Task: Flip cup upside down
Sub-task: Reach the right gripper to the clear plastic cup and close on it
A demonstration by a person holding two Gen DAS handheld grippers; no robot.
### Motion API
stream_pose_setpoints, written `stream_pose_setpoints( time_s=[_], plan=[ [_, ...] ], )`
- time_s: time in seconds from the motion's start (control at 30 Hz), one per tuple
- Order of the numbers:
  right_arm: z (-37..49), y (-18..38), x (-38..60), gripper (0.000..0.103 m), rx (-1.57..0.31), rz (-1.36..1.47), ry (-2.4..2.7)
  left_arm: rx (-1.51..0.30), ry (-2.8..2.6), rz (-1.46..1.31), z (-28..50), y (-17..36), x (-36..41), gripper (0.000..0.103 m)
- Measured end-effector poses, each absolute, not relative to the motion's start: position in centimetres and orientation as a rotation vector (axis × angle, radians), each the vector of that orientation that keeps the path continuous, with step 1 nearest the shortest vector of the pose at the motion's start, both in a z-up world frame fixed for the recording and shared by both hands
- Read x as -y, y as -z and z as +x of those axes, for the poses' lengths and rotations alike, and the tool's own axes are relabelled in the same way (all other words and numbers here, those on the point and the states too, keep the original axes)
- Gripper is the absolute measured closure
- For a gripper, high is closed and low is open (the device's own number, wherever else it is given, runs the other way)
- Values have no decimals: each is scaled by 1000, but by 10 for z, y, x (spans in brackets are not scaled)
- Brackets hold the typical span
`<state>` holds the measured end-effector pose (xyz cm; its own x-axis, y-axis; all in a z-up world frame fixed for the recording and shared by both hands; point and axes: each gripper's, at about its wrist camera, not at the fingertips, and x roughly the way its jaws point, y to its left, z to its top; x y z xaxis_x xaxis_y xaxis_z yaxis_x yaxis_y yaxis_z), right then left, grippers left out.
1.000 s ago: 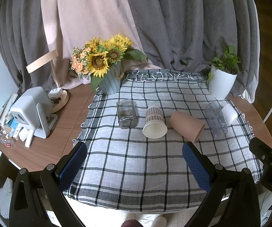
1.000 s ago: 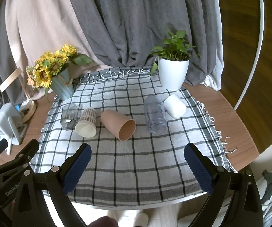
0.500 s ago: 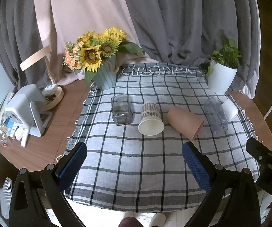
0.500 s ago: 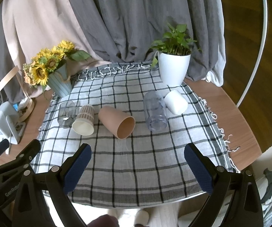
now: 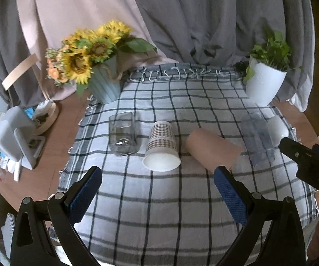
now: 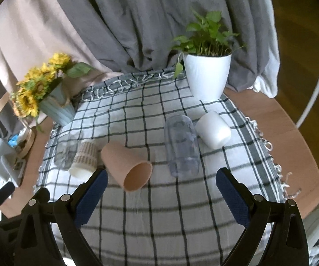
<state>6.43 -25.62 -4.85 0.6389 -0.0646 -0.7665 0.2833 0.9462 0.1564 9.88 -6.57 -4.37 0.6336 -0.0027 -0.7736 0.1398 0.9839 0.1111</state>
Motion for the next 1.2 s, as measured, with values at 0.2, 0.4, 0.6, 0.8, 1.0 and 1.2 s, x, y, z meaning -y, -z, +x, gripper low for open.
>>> stream_pose_setpoints(
  time_s=[0.2, 0.4, 0.6, 0.8, 1.0, 1.2],
  plan=[
    [113, 72, 273, 7, -953, 273, 165, -924, 75, 209, 137, 58, 89, 0],
    [154, 101, 286, 11, -1082, 273, 140, -962, 84, 235, 167, 67, 109, 0],
    [179, 125, 305, 13, -1175, 299, 163, -995, 82, 244, 184, 74, 125, 0],
    [195, 147, 319, 18, -1235, 336, 171, -1021, 68, 289, 192, 82, 137, 0],
    [210, 166, 321, 23, -1284, 356, 169, -1040, 49, 302, 199, 88, 138, 0],
    [216, 176, 319, 29, -1298, 346, 202, -1053, 33, 313, 201, 93, 138, 0]
  ],
)
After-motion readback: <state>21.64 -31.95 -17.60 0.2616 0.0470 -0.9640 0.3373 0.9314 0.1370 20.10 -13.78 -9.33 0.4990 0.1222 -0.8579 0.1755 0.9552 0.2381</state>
